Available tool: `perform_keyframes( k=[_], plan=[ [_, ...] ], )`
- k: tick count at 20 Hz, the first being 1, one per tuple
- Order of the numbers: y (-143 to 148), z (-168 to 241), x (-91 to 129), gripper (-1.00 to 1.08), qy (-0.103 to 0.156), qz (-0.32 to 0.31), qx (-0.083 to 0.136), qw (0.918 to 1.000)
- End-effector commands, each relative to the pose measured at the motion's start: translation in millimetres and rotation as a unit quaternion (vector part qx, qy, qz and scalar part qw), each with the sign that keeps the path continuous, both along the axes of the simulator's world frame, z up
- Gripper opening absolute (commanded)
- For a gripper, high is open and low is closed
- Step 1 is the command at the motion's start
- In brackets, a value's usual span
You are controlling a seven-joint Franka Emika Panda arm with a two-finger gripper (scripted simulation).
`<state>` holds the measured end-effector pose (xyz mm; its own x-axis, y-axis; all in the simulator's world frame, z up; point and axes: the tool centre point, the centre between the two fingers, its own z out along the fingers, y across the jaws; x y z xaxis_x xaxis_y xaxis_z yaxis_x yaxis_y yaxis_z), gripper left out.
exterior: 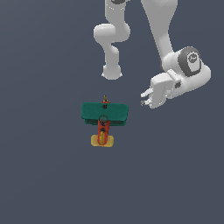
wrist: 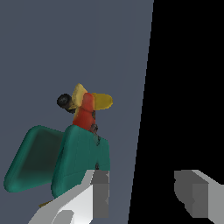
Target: Pick up the object and move it to a goal position.
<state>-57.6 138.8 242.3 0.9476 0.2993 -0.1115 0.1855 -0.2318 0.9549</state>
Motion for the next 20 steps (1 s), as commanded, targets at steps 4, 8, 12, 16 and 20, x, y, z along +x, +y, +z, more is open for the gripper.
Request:
perform_keyframes(
  k=[4,8,12,16,20],
  plan=[
    [-15.4,-39.8,-2.8,0.28,0.028,-0.006,-0.029,0.9992],
    [-25.2,-62.7,-5.7,0.28,0.045,-0.010,-0.043,0.9980],
    [-32.8,-79.7,-8.6,0.28,0.058,-0.013,-0.054,0.9968],
    [-38.1,-91.1,-10.8,0.28,0.067,-0.015,-0.060,0.9958],
    [-41.0,-97.2,-12.1,0.28,0.071,-0.016,-0.064,0.9953]
  ],
)
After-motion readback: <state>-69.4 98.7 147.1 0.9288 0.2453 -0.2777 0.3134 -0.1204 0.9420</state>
